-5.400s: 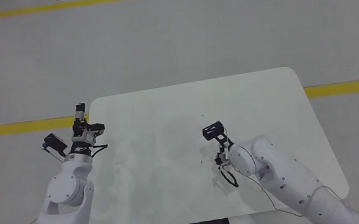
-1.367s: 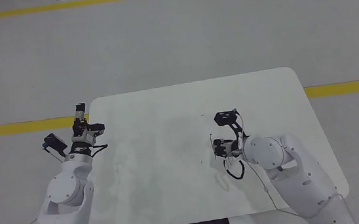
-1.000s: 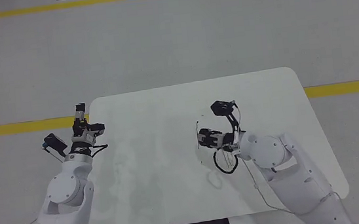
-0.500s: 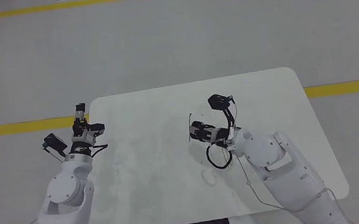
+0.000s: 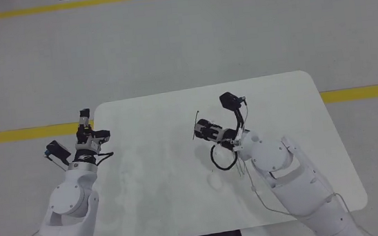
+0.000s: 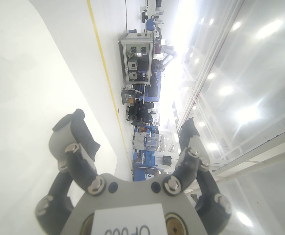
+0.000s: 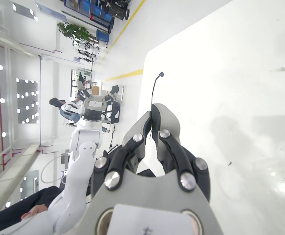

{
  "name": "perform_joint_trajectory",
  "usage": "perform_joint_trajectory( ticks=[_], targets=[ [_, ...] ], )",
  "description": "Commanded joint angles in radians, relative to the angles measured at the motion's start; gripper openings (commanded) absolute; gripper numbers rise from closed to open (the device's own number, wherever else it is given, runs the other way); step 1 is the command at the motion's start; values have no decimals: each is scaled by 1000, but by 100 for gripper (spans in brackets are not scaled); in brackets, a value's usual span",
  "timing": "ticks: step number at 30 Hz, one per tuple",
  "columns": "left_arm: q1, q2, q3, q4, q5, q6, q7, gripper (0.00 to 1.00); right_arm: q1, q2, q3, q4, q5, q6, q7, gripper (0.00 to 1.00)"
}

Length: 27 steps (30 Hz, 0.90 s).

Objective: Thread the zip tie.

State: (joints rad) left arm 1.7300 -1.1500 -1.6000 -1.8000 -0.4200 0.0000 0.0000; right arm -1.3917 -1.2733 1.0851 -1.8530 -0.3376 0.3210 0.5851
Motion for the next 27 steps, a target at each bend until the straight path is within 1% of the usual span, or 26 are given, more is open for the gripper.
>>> perform_joint_trajectory(
  ticks=[1,10,11,12,14,15,17,18,19,21,23,24,25,27],
  targets=[
    [0,0,0,0,0,0,0,100,12,-6,-13,14,13,19,-46,0],
    [0,0,0,0,0,0,0,100,12,-6,-13,14,13,19,-46,0],
    [-1,0,1,1,0,0,-2,100,9,-7,-13,17,15,12,-57,0],
    [-4,0,4,5,-7,4,-25,100,8,-8,-13,17,23,8,-73,0],
    [-7,2,0,11,-24,13,-92,100,10,-12,-16,19,48,14,-100,0],
    [-6,4,-4,12,-10,12,-128,100,11,-14,-19,21,56,18,-109,0],
    [2,9,-8,16,32,-14,-185,100,15,-18,-25,30,70,19,-129,0],
    [5,9,-7,20,26,-20,-215,100,17,-19,-29,34,73,19,-135,0],
    [8,10,-7,26,8,-23,-254,100,21,-21,-33,40,75,19,-141,0],
    [12,14,-8,35,33,-29,-319,100,27,-24,-41,52,76,19,-150,0],
    [14,18,-3,43,27,-33,-402,100,33,-28,-50,68,87,19,-154,0],
    [13,20,-3,42,38,-41,-441,100,36,-30,-53,74,91,19,-152,0],
    [13,22,-8,45,54,-51,-449,100,36,-30,-53,74,91,19,-152,0],
    [13,22,-8,45,54,-51,-449,100,36,-30,-53,74,91,19,-152,0]
  ],
)
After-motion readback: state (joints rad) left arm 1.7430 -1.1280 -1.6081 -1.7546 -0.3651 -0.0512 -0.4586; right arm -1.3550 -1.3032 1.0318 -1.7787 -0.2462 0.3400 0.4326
